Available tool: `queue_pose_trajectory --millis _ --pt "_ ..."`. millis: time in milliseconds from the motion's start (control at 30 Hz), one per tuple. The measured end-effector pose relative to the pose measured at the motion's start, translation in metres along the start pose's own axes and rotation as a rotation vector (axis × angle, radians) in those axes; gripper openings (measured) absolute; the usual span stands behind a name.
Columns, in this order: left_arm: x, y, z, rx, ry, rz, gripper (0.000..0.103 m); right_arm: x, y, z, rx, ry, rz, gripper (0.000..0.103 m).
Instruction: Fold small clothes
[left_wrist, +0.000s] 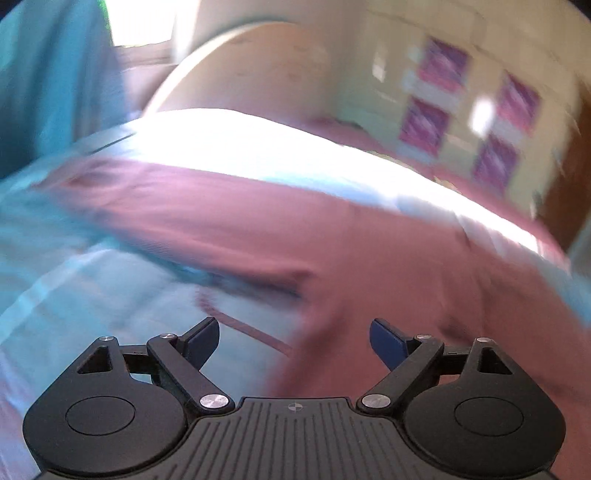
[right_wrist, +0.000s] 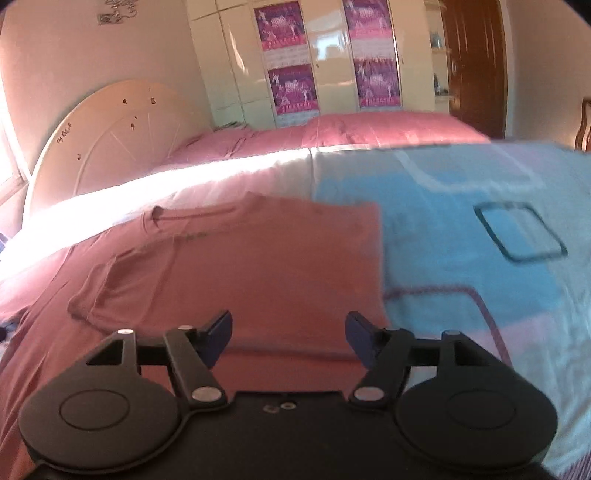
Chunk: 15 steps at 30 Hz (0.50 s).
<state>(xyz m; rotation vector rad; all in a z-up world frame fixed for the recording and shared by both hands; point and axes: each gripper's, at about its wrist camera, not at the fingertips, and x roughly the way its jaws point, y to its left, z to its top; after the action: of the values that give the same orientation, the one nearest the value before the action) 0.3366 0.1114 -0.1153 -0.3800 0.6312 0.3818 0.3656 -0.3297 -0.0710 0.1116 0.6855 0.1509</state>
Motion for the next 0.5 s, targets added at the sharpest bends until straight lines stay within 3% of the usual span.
queue_pose_trajectory --millis 67,200,500 --pt "0.007 0.036 0.016 -0.112 -0.016 0.007 0.087 0.007 0.014 0.006 0.001 0.009 0.01 0.046" --pt "0.03 0.108 0.041 -0.267 -0.047 0.037 0.087 0.021 0.044 0.011 -0.012 0.013 -0.027 0.046" --pt "0.087 0.229 0.08 -0.402 -0.063 0.0 0.076 0.05 0.071 0.014 0.118 0.029 -0.194 0.046"
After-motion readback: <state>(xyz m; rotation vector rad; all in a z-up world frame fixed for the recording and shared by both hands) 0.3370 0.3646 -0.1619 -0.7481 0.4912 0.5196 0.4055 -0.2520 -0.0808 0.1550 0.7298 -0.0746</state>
